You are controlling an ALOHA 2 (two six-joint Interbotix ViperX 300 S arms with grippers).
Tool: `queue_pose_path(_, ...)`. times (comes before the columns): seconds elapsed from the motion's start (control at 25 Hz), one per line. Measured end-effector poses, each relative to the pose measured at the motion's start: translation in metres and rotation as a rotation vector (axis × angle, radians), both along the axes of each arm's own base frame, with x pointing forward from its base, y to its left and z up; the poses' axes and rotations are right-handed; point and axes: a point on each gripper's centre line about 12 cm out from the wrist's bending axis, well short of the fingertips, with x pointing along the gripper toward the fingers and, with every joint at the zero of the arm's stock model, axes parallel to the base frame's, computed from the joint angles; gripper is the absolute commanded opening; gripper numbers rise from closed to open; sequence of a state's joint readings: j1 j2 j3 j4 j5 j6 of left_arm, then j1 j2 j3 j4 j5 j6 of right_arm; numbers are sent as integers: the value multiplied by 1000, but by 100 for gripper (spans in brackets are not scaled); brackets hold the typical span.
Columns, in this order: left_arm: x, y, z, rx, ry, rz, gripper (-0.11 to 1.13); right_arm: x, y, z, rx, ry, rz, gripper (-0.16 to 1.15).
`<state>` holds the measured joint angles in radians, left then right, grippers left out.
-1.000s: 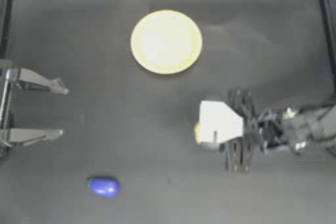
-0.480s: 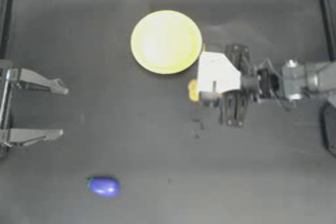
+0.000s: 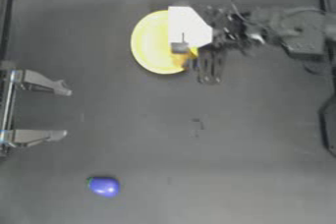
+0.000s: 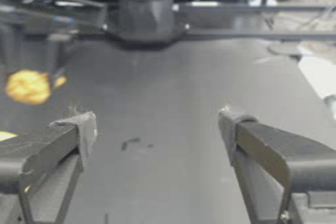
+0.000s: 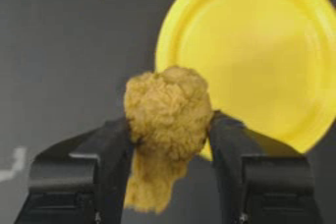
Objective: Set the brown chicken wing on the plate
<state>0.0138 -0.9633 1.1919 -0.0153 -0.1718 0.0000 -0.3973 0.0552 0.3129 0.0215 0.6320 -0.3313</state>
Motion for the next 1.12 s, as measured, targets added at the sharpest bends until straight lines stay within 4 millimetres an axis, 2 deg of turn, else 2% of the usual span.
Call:
queue_pose_path(0.16,1,0,-2,0,8,2,103,12,-28,-10,13,18,1,21)
queue_pose_path(0.52,1,2,-2,-8,8,11,103,32,-70,-45,15,78,1,18)
queue_pose_path(0.8,1,3,-2,-9,7,14,103,44,-81,-59,34,98,17,18)
queue_pose_path(1.12,1,4,-2,-9,9,24,103,51,-80,-73,84,105,29,18)
